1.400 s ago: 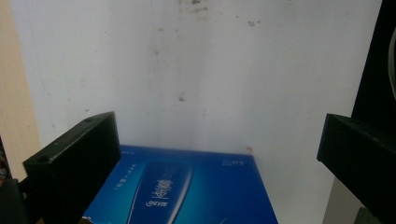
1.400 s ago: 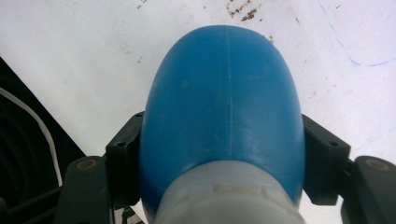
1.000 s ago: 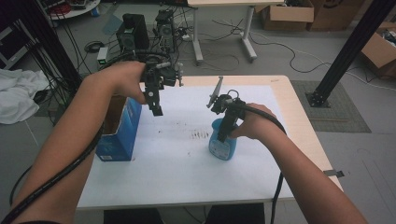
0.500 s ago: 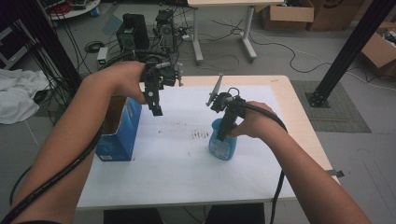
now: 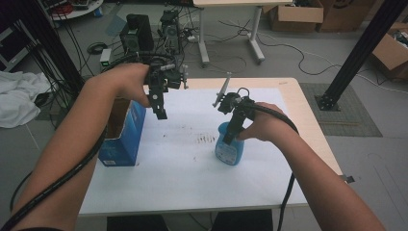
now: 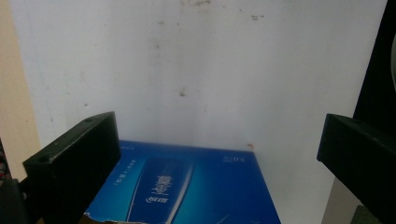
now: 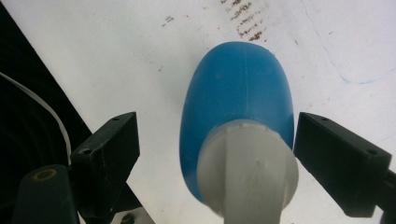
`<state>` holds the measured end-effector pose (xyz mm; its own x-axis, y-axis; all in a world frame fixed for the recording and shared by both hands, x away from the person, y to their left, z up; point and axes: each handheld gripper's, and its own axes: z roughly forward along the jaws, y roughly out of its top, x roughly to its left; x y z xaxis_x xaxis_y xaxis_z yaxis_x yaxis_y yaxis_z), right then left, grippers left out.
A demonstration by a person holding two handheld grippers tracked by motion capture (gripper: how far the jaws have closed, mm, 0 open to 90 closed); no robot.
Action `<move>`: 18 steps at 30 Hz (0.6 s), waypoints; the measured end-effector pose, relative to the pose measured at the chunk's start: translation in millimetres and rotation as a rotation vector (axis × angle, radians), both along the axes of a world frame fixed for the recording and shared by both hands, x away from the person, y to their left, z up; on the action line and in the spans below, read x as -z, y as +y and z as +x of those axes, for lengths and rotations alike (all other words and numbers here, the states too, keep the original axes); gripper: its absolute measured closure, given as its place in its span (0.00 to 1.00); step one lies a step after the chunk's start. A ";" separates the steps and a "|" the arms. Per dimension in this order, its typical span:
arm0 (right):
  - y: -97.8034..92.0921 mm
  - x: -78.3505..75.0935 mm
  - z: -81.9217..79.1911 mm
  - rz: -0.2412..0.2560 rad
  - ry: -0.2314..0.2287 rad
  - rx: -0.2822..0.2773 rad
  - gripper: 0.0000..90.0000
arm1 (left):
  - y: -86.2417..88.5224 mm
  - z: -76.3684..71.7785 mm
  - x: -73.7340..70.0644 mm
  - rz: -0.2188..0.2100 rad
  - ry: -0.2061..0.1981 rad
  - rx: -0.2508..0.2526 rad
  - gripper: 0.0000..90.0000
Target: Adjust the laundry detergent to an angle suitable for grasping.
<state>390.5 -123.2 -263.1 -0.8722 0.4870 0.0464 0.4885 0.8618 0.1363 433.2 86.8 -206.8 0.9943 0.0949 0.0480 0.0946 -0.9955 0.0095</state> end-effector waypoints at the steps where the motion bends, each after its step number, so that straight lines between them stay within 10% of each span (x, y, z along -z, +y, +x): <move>1: 0.0 -1.6 -0.6 -0.002 0.002 -0.003 0.16 | 0.0 0.1 -0.1 0.002 -0.001 0.000 0.00; 18: -4.5 -19.0 -5.4 0.028 -0.039 -0.039 0.09 | 1.2 -0.5 0.5 -0.009 -0.003 -0.004 0.00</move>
<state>385.1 -127.7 -244.1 -0.8917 0.4519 0.0254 0.4489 0.8756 0.1787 432.6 88.0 -207.3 0.9938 0.0994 0.0498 0.0985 -0.9950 0.0189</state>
